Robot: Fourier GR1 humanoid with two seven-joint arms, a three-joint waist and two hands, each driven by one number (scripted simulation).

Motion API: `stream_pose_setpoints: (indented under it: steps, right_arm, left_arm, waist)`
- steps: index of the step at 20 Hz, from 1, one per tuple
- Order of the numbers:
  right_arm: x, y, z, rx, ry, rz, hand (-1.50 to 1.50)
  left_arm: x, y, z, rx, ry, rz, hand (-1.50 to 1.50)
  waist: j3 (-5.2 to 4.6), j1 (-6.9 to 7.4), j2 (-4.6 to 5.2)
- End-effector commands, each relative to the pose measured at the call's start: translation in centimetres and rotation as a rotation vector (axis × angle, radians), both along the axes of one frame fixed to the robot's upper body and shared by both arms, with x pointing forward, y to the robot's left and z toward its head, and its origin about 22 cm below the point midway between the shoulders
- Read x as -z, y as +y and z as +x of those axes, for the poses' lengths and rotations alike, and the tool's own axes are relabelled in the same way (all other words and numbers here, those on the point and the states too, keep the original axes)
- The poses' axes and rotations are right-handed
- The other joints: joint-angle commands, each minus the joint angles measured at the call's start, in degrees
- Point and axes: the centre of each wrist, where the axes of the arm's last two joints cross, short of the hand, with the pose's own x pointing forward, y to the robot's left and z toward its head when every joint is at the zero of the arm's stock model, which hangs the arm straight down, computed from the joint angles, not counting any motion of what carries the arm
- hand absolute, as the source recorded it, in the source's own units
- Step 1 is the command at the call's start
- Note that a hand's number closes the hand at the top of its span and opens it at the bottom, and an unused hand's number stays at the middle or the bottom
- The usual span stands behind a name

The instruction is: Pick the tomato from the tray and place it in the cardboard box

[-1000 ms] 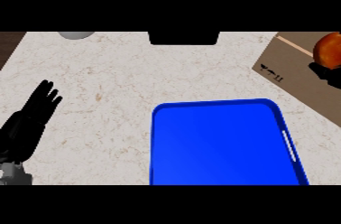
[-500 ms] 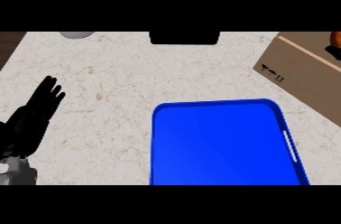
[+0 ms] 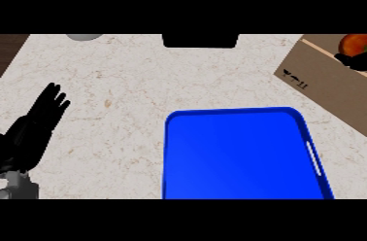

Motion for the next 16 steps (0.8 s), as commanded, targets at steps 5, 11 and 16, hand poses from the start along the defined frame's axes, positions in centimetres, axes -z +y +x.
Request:
stream_pose_setpoints:
  steps: [5, 11, 16]
  right_arm:
    - [5.7, -2.8, 1.0, 0.057, 0.262, 0.058, 1.50]
    - [8.6, -3.8, 1.2, 0.037, 0.321, 0.100, -1.50]
    - [8.7, -5.1, 0.6, -0.022, 0.156, 0.268, -1.50]
  left_arm:
    - [0.2, -0.4, 0.0, 0.004, -0.009, 0.008, 0.00]
    - [-1.0, 0.3, -0.3, 0.022, -0.014, 0.017, 0.00]
    - [0.9, -0.4, 0.1, 0.003, -0.003, -0.007, 0.00]
  waist:
    - [0.01, 0.41, 0.20]
    - [0.06, 0.91, 0.24]
    - [0.03, -0.03, 0.10]
